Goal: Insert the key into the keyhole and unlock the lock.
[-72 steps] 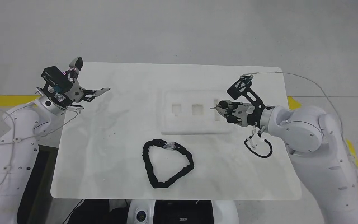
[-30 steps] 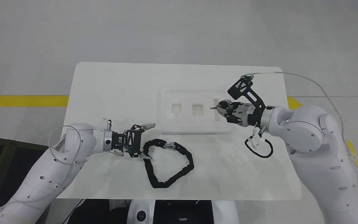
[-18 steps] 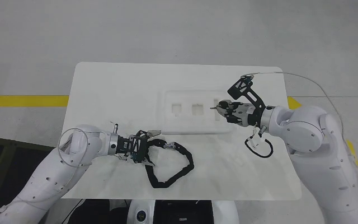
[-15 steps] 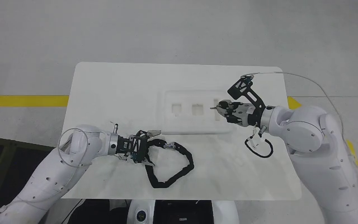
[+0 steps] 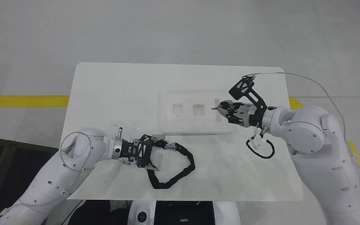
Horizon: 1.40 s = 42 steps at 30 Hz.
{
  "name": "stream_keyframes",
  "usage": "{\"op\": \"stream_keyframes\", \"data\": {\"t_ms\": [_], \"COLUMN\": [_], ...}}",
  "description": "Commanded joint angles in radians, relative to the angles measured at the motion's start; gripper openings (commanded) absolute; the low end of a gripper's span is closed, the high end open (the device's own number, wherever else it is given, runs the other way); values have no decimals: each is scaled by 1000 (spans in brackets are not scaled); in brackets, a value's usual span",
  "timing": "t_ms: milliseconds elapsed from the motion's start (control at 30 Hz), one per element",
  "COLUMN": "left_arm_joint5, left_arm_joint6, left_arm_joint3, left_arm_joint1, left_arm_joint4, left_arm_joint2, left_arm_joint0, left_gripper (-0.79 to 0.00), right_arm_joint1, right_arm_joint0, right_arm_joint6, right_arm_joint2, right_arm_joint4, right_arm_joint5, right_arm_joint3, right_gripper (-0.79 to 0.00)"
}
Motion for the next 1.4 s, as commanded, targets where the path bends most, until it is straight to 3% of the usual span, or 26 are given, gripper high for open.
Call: {"op": "stream_keyframes", "data": {"t_ms": [0, 467, 1067, 1200, 1367], "left_arm_joint5": [-9, 0, 28, 30, 26], "left_arm_joint6": [-8, -116, -197, -212, -219], "left_arm_joint3": [-10, 54, 152, 161, 154], "left_arm_joint1": [-4, -53, -91, -96, -98], "left_arm_joint4": [9, 2, -82, -94, -107], "left_arm_joint2": [24, 156, 197, 201, 198], "left_arm_joint0": [-6, -109, -170, -176, -180], "left_gripper": [0, 0, 0, -126, -231], "right_arm_joint1": [0, 0, 0, 0, 0], "right_arm_joint0": [0, 0, 0, 0, 0], "right_arm_joint6": [0, 0, 0, 0, 0], "right_arm_joint2": [0, 0, 0, 0, 0], "right_arm_joint4": [0, 0, 0, 0, 0], "right_arm_joint5": [0, 0, 0, 0, 0], "right_arm_joint3": [0, 0, 0, 0, 0], "right_gripper": [-785, -785, -785, -785, -785]}}
